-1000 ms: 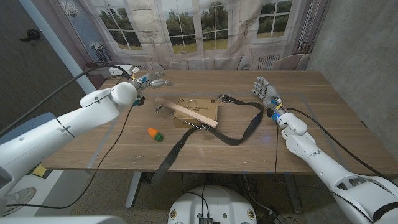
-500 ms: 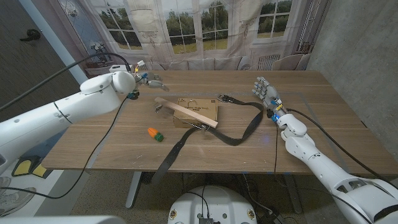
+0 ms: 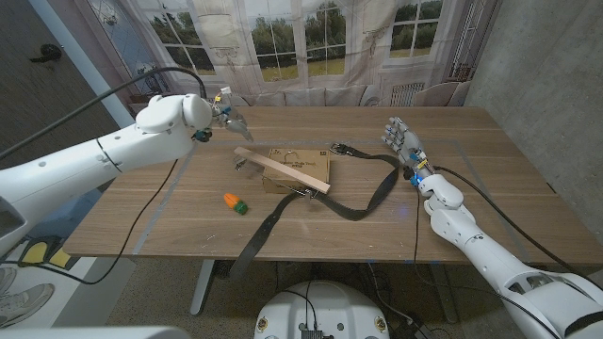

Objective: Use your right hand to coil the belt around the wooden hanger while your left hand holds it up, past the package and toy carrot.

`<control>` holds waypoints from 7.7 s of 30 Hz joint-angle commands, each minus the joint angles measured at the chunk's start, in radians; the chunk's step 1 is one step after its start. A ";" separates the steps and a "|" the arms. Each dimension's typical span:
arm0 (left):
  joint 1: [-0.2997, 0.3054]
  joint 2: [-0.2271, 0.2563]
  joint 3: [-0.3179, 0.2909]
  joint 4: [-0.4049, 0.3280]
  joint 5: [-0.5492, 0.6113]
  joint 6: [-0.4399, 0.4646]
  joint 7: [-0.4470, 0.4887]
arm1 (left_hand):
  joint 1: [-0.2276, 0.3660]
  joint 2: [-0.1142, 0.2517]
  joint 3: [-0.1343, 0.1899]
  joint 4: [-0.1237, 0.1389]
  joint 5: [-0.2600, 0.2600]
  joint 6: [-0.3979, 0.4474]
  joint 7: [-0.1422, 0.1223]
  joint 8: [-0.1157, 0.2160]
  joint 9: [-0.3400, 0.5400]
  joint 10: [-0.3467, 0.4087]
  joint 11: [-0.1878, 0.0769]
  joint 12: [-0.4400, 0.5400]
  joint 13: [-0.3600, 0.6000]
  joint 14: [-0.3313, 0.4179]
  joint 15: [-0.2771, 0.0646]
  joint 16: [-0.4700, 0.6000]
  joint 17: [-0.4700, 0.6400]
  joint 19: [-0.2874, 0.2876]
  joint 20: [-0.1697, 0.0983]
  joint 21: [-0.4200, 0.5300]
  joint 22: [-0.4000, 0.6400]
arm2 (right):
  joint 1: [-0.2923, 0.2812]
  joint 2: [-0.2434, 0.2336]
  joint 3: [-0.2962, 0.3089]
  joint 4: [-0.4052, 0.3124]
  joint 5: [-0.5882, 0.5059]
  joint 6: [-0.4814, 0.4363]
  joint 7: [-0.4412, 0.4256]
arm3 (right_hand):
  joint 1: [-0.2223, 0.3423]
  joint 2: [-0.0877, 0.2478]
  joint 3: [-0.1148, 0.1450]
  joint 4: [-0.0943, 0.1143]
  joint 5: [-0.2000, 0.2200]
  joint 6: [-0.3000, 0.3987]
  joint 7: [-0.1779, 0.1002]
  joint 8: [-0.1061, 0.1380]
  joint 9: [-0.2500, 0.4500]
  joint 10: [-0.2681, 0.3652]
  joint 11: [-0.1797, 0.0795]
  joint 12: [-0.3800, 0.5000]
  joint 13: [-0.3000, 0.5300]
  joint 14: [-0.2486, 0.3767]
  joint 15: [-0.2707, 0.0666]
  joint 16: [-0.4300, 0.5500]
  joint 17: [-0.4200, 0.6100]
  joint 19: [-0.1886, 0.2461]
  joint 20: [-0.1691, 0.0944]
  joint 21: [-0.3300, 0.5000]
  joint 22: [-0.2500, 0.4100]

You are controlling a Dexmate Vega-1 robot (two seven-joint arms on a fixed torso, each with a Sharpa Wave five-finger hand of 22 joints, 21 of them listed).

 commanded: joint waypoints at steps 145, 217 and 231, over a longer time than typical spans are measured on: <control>0.158 -0.185 0.001 0.125 0.574 -0.323 0.158 | 0.274 0.188 0.053 0.360 0.208 0.624 0.132 0.170 0.371 0.886 -0.108 0.892 1.037 1.330 -0.197 0.853 0.908 0.781 -0.226 0.907 0.306 | -0.080 -0.077 0.001 -0.144 -0.119 0.003 -0.174 | -0.008 0.013 0.013 0.002 0.006 0.045 0.009 0.013 -0.002 0.048 0.007 0.012 -0.016 0.040 0.009 0.019 -0.010 0.024 0.008 0.014 0.005; 0.330 -0.090 -0.176 -0.042 0.494 -0.300 0.531 | 0.177 0.157 0.153 0.344 0.269 0.591 0.122 0.303 0.499 0.776 -0.128 1.248 1.033 1.333 -0.199 0.855 0.941 0.772 -0.237 0.945 0.277 | -0.215 -0.520 -0.221 -1.080 -0.835 -0.593 -0.144 | 0.150 0.025 0.092 -0.067 0.009 0.144 0.026 0.019 0.000 0.151 -0.031 0.027 -0.026 0.139 -0.053 0.046 -0.035 0.100 0.005 0.031 0.004; 0.344 -0.077 -0.187 -0.083 0.508 -0.279 0.507 | 0.166 0.153 0.165 0.344 0.270 0.591 0.121 0.310 0.489 0.773 -0.129 1.270 1.032 1.331 -0.198 0.851 0.941 0.768 -0.238 0.955 0.270 | -0.181 -0.484 -0.298 -1.095 -0.980 -0.608 -0.084 | 0.306 0.057 0.175 -0.089 0.012 0.159 0.007 0.020 0.001 0.151 -0.061 0.016 -0.030 0.136 -0.085 0.037 -0.051 0.124 -0.015 0.030 0.002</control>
